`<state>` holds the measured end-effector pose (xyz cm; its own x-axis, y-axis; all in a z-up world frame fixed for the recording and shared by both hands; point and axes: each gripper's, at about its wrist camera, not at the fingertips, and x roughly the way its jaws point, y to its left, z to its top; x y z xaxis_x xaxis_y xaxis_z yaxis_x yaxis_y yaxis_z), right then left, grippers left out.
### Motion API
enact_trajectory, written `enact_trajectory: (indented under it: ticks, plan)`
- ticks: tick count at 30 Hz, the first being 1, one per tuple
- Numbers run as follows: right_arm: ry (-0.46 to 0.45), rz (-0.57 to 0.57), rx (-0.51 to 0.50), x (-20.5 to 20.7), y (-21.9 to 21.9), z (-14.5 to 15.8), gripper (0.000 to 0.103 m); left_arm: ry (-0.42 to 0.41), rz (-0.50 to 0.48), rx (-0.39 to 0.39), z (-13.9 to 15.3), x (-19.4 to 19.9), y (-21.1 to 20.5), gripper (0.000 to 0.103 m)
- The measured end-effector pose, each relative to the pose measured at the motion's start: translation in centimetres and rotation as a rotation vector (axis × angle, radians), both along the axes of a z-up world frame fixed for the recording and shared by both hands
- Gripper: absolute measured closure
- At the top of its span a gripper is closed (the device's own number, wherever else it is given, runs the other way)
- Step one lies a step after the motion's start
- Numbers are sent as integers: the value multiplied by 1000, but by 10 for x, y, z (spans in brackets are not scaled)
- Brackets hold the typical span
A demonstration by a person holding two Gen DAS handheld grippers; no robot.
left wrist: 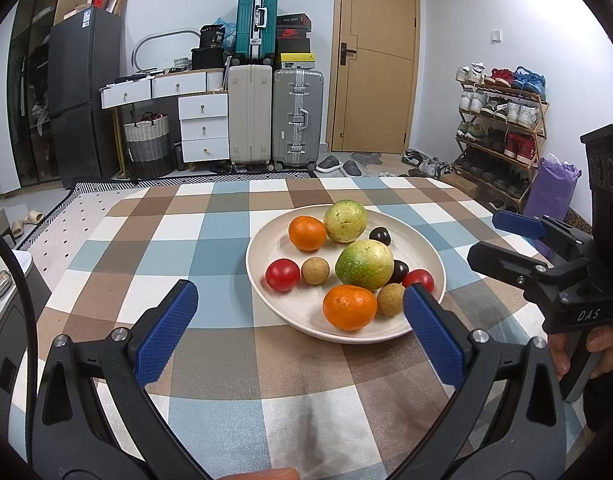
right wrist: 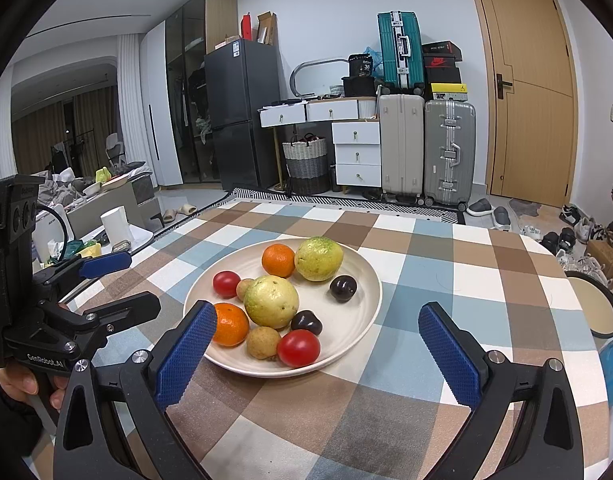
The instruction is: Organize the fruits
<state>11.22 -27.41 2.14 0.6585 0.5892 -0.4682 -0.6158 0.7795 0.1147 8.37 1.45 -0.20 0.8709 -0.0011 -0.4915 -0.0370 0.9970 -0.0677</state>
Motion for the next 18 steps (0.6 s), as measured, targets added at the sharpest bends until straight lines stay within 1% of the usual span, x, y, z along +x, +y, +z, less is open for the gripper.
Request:
enact_trajectory:
  ticks: [18]
  plan:
    - [2, 2, -3, -1, 1, -2, 0, 0, -6, -1, 4, 0, 0, 0]
